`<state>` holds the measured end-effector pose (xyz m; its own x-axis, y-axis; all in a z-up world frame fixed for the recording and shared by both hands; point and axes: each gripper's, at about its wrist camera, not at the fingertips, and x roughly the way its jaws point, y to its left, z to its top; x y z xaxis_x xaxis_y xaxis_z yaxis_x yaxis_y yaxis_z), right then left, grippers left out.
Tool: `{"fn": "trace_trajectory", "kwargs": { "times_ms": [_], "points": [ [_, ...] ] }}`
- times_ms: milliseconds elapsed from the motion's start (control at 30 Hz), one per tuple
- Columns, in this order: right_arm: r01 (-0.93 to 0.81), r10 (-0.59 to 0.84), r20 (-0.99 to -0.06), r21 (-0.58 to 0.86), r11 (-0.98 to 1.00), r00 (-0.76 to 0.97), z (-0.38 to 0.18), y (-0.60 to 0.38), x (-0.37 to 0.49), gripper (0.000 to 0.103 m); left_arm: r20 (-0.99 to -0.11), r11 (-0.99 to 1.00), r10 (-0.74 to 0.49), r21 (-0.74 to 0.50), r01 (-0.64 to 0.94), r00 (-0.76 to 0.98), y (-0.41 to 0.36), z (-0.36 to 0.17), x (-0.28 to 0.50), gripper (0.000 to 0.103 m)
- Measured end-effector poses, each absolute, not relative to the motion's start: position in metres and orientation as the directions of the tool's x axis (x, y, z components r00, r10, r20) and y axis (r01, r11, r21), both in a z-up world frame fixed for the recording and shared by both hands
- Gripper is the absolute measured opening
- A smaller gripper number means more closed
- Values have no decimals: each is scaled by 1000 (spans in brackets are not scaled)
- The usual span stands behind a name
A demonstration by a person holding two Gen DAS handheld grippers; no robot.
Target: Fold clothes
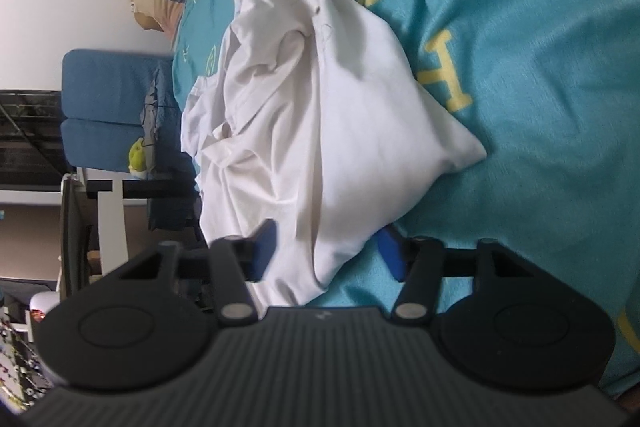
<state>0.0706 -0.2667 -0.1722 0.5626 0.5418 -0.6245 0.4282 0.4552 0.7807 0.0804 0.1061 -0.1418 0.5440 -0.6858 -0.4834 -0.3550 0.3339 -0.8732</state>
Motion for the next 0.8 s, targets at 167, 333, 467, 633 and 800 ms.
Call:
{"fn": "trace_trajectory", "kwargs": {
  "times_ms": [167, 333, 467, 633, 800],
  "points": [
    [356, 536, -560, 823, 442, 631, -158, -269, 71, 8, -458, 273, -709, -879, -390, 536, 99, -158, 86, 85],
    [297, 544, -503, 856, 424, 672, -146, -269, 73, 7, -423, 227, -713, -894, -386, 559, 92, -165, 93, 85],
    [294, 538, -487, 865, 407, 688, -142, -274, 72, 7, -400, 196, -682, -906, -375, 611, 97, -167, 98, 81],
    [318, 526, -494, 863, 392, 692, -146, -279, 68, 7, -383, 152, -634, -913, -378, 671, 108, -170, 92, 60],
    [386, 503, -532, 845, 371, 681, -157, -283, 63, 7, -376, 166, -596, -922, -350, 709, 112, -162, 88, 12]
  ]
}}
